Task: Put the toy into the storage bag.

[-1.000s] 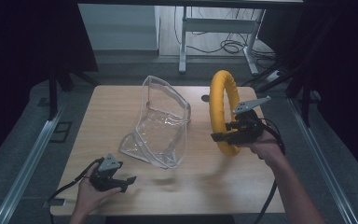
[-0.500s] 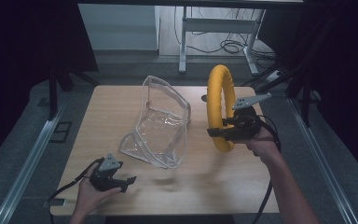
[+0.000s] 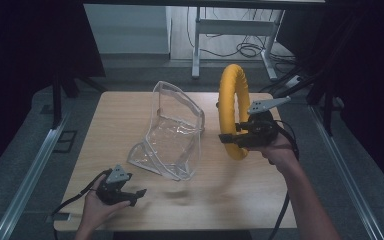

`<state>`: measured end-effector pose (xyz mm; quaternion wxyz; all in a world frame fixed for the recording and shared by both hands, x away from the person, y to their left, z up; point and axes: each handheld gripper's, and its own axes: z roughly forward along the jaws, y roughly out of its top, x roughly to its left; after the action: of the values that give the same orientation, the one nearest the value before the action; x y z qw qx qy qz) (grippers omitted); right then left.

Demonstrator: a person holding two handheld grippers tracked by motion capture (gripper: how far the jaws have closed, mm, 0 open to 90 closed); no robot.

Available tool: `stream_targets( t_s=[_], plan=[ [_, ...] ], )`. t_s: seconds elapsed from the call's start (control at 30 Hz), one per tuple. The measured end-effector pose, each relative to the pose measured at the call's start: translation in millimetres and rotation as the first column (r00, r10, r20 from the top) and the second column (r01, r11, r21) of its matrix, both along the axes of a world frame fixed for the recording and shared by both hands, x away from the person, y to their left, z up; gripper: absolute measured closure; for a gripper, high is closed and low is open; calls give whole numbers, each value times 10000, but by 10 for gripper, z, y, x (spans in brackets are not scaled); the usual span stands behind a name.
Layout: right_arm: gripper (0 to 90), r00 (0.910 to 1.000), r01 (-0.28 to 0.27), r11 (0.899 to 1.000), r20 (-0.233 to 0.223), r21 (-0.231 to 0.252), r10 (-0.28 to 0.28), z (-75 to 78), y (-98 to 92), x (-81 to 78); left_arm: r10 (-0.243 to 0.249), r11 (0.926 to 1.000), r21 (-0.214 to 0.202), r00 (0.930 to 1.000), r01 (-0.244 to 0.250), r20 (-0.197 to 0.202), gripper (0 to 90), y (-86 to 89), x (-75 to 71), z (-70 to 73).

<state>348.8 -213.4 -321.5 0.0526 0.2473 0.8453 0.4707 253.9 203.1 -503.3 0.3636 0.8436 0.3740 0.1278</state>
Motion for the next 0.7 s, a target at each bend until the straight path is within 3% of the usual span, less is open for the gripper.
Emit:
stream_targets(
  t_s=[0.37, 0.7],
  plan=[
    [510, 9989, -332, 9992, 339, 219, 324, 224, 131, -44, -19, 10000, 19, 10000, 19, 19, 216, 10, -2, 10],
    [509, 9929, -890, 9935, 849, 705, 829, 479, 311, -127, -18, 10000, 18, 10000, 18, -10, 216, 3, -1, 3]
  ],
)
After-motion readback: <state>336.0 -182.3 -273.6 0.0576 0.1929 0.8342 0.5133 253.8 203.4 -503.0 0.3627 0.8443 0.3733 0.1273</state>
